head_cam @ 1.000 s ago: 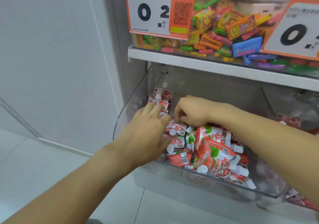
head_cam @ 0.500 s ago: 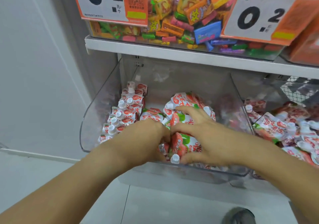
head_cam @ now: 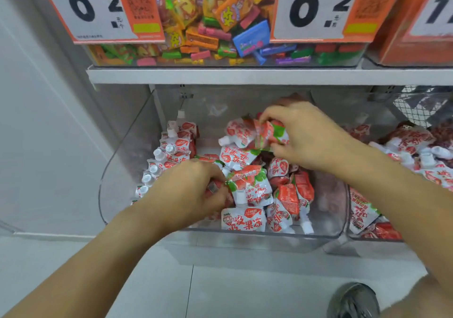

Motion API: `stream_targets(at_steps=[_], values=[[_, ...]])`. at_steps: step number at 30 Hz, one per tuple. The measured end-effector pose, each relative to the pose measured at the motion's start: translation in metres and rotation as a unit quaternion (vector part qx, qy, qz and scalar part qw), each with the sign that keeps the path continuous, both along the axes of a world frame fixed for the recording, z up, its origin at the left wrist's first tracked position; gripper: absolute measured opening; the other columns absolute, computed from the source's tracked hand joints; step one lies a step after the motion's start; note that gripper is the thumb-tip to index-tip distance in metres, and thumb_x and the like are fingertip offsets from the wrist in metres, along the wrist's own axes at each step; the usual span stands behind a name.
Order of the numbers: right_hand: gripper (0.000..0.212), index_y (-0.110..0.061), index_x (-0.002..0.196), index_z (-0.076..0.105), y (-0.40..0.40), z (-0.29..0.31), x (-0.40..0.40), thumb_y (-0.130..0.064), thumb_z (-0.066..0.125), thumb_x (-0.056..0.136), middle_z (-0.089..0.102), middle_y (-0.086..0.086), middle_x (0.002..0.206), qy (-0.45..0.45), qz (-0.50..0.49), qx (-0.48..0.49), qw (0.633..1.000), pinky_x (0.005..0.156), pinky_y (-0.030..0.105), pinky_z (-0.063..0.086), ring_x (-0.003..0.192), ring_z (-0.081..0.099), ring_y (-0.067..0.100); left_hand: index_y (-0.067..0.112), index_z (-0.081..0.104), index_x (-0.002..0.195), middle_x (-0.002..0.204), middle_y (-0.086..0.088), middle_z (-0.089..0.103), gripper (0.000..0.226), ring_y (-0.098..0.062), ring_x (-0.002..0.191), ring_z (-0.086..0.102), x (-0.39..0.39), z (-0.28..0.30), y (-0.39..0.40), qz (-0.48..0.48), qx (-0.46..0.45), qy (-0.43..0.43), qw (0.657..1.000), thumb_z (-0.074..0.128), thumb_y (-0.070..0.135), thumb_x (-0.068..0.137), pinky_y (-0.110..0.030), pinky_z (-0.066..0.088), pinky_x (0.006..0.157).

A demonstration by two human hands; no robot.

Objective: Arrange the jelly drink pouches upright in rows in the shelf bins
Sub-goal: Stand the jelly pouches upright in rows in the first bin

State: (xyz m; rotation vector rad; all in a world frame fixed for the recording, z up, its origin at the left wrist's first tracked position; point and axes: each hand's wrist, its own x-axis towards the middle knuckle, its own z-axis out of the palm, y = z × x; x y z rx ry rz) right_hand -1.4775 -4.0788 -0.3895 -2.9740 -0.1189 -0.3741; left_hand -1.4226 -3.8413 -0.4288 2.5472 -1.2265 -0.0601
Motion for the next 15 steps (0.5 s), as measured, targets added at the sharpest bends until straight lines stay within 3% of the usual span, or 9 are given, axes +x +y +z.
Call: stream_targets(at_steps=[2, 4, 7, 9, 10, 13, 15], values=[[0.056, -0.024, 0.132, 0.053, 0.005, -0.009, 0.007, -0.023, 0.07, 0.079, 0.053, 0.009, 0.129, 0.027, -0.077, -0.084, 0.993, 0.098, 0.05, 0.046, 0.124, 0.043, 0.035, 0.03, 0.067, 0.099, 0.09, 0.014, 0.066, 0.023, -0.007, 0.077, 0.058, 0.001, -0.002, -0.002, 0.012, -0.015, 0.012, 1.0, 0.049, 0.042, 0.092, -0.03, 0.051, 0.068], [0.062, -0.024, 0.139, 0.044, 0.011, -0.012, 0.005, -0.025, 0.069, 0.083, 0.041, 0.012, 0.141, 0.031, -0.132, -0.125, 0.983, 0.105, 0.054, 0.037, 0.134, 0.032, 0.038, 0.026, 0.065, 0.103, 0.097, 0.01, 0.066, 0.024, -0.009, 0.082, 0.059, 0.0, -0.003, -0.002, 0.014, -0.027, 0.024, 0.999, 0.044, 0.038, 0.097, -0.03, 0.05, 0.073], [0.035, -0.022, 0.121, 0.057, 0.036, -0.003, -0.009, -0.03, 0.064, 0.088, 0.056, 0.005, 0.118, -0.046, -0.022, -0.029, 0.998, 0.095, 0.048, 0.047, 0.112, 0.051, 0.027, 0.021, 0.063, 0.109, 0.101, 0.004, 0.064, 0.029, -0.014, 0.088, 0.059, 0.001, -0.003, 0.0, 0.026, -0.059, 0.028, 0.998, 0.038, 0.035, 0.101, -0.032, 0.048, 0.08], [0.027, -0.026, 0.103, 0.062, 0.055, -0.003, -0.02, -0.048, 0.061, 0.088, 0.062, -0.009, 0.093, 0.04, 0.053, 0.041, 0.997, 0.083, 0.04, 0.051, 0.089, 0.056, 0.013, 0.018, 0.062, 0.107, 0.099, 0.001, 0.064, 0.033, -0.018, 0.089, 0.059, 0.004, 0.0, 0.003, 0.047, -0.066, 0.02, 0.997, 0.035, 0.034, 0.102, -0.032, 0.045, 0.08], [0.038, -0.027, 0.1, 0.062, 0.063, -0.006, -0.024, -0.062, 0.058, 0.084, 0.061, -0.011, 0.089, 0.119, 0.071, 0.046, 0.989, 0.08, 0.038, 0.051, 0.085, 0.055, 0.01, 0.017, 0.062, 0.104, 0.096, 0.001, 0.064, 0.034, -0.019, 0.087, 0.058, 0.006, 0.002, 0.005, 0.058, -0.062, 0.015, 0.996, 0.033, 0.035, 0.102, -0.031, 0.043, 0.077], [0.075, -0.023, 0.11, 0.064, 0.065, -0.022, -0.025, -0.086, 0.047, 0.072, 0.054, -0.006, 0.105, 0.263, 0.095, 0.032, 0.96, 0.086, 0.038, 0.051, 0.096, 0.053, 0.013, 0.018, 0.063, 0.102, 0.094, 0.001, 0.063, 0.038, -0.018, 0.085, 0.056, 0.011, 0.01, 0.012, 0.08, -0.069, -0.014, 0.994, 0.031, 0.039, 0.102, -0.029, 0.04, 0.073], [0.065, -0.026, 0.119, 0.063, 0.061, -0.027, -0.022, -0.076, 0.054, 0.079, 0.05, -0.006, 0.111, 0.278, 0.098, 0.044, 0.955, 0.091, 0.035, 0.048, 0.103, 0.05, 0.012, 0.02, 0.066, 0.106, 0.099, 0.002, 0.066, 0.039, -0.015, 0.087, 0.057, 0.012, 0.018, 0.017, 0.085, -0.087, -0.012, 0.993, 0.035, 0.043, 0.1, -0.025, 0.041, 0.072]])
